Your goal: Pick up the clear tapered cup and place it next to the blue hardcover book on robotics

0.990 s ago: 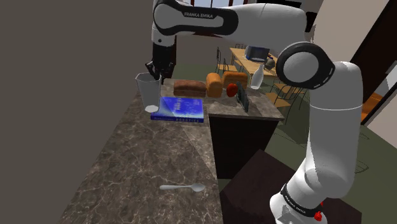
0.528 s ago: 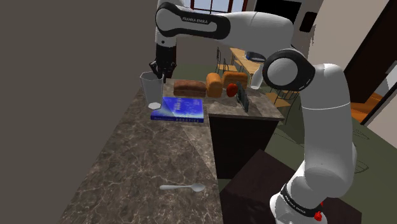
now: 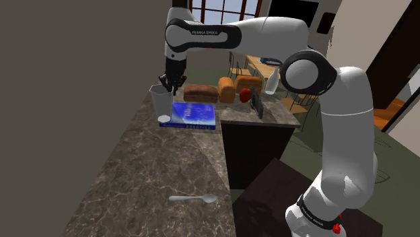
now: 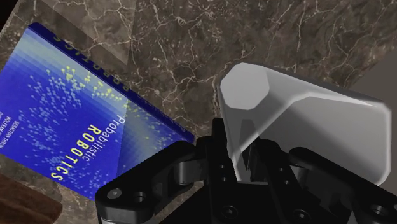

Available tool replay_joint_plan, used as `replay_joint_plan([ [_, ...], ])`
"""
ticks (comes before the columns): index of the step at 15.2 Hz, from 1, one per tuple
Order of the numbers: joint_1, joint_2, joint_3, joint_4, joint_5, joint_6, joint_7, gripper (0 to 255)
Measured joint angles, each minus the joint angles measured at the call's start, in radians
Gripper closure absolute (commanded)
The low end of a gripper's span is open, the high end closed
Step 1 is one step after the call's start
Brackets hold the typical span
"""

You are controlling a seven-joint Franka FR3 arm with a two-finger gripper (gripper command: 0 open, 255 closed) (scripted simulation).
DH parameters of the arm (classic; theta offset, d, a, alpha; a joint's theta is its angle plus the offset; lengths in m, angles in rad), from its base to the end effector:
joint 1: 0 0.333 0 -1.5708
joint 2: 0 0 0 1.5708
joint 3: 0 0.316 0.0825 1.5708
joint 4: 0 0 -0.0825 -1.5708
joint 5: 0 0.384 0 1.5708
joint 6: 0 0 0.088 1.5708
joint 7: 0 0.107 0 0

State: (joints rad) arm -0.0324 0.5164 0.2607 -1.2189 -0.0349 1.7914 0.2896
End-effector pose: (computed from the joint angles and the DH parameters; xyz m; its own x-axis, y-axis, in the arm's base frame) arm 0.7027 0.1153 0.4925 0.9947 -0.0942 0.0414 -0.0892 -0.9900 -0.1094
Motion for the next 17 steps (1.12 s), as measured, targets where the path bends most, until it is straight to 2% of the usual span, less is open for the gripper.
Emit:
replay_joint_plan([
  [5,-0.005,-0.008,0.0,-0.082,0.002,0.073,-0.001,255],
  [17,-0.011,0.019,-0.006,-0.203,-0.003,0.22,-0.009,255],
])
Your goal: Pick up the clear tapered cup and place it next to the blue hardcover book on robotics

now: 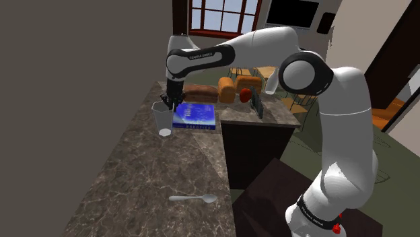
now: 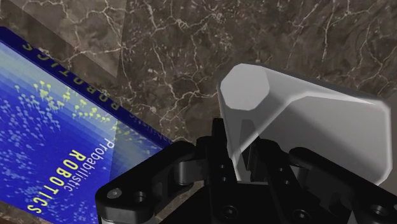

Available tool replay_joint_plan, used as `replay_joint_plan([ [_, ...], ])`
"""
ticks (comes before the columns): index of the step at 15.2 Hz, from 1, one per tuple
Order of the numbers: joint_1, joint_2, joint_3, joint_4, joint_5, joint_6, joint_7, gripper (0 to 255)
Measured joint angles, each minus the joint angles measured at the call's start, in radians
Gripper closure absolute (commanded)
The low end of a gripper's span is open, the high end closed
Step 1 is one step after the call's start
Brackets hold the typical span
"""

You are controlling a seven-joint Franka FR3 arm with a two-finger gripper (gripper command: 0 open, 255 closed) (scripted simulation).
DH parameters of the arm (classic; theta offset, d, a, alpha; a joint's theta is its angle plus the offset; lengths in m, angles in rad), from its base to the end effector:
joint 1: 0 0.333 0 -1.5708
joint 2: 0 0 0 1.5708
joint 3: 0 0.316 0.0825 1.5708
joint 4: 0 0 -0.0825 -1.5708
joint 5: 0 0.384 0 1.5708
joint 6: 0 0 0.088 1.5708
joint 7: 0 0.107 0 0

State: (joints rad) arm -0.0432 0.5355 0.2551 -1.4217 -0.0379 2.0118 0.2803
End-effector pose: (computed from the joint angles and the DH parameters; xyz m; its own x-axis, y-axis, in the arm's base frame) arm 0.7026 0.1146 0.4017 0.9947 -0.0944 0.0414 -0.0894 -0.9900 -0.1094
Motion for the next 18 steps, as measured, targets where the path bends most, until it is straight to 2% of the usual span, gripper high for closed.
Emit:
replay_joint_plan([
  [14,0.004,0.066,-0.009,-0.089,-0.013,0.153,-0.001,255],
  [18,0.004,0.074,-0.011,-0.098,-0.015,0.171,-0.001,255],
])
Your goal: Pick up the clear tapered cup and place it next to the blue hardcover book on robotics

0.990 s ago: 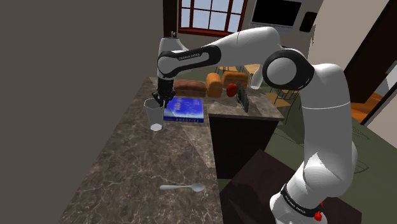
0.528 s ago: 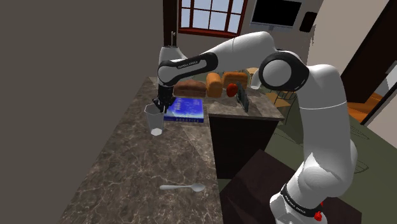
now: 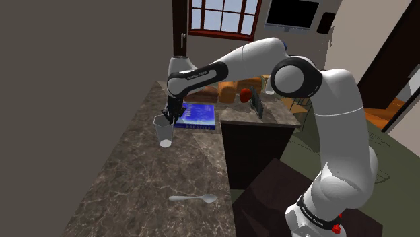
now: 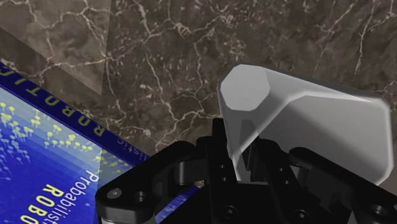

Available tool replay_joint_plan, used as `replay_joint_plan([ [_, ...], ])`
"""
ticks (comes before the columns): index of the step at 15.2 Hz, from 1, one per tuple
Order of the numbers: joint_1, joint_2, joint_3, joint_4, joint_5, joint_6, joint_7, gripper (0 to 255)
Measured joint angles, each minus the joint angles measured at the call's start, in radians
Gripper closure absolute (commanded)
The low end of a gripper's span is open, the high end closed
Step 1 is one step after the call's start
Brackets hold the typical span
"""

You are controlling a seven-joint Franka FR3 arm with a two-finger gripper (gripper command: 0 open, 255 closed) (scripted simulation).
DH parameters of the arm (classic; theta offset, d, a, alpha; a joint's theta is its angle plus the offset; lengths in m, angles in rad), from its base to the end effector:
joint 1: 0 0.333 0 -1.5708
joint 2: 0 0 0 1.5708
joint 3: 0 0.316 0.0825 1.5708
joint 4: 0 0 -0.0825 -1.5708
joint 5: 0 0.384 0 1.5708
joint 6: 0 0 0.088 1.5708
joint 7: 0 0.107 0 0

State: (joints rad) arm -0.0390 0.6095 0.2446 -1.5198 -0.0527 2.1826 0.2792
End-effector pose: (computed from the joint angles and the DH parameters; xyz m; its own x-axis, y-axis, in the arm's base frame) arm 0.7024 0.1154 0.3191 0.9947 -0.0943 0.0417 -0.0893 -0.9900 -0.1095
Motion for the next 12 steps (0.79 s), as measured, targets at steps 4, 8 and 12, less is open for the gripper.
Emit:
replay_joint_plan([
  [4,0.0,0.001,0.0,0.0,0.0,0.001,0.0,0],
  [8,0.0,0.001,0.0,0.0,0.0,0.001,0.0,0],
  [12,-0.004,-0.017,0.002,0.011,0.004,-0.027,-0.003,0],
])
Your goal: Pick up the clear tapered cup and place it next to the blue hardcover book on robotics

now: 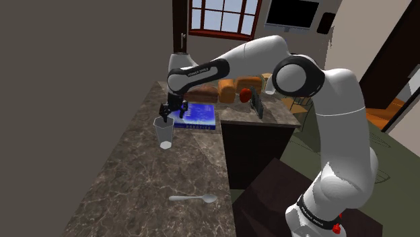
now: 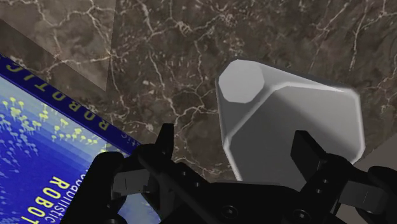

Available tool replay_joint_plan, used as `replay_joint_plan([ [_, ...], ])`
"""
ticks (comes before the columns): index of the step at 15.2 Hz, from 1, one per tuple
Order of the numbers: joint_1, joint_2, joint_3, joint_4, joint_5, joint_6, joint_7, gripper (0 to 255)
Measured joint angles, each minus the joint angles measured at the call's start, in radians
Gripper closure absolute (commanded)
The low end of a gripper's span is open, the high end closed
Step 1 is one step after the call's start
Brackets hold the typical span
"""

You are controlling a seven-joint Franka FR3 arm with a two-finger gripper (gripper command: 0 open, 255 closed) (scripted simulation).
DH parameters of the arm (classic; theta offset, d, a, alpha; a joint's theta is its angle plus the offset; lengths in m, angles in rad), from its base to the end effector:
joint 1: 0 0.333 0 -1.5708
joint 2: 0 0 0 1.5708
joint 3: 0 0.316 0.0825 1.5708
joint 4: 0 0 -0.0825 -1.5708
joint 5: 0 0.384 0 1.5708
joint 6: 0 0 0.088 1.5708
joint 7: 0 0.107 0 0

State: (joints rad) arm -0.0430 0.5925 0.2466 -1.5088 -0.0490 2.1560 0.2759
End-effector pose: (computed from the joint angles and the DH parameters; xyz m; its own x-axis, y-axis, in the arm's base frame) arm 0.7026 0.1133 0.3337 0.9946 -0.0943 0.0430 -0.0891 -0.9900 -0.1098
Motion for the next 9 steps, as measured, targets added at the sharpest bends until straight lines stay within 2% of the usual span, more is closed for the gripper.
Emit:
replay_joint_plan([
  [3,-0.007,-0.039,0.005,0.013,0.008,-0.051,-0.003,0],
  [9,-0.008,-0.045,0.005,0.02,0.009,-0.065,-0.004,0],
])
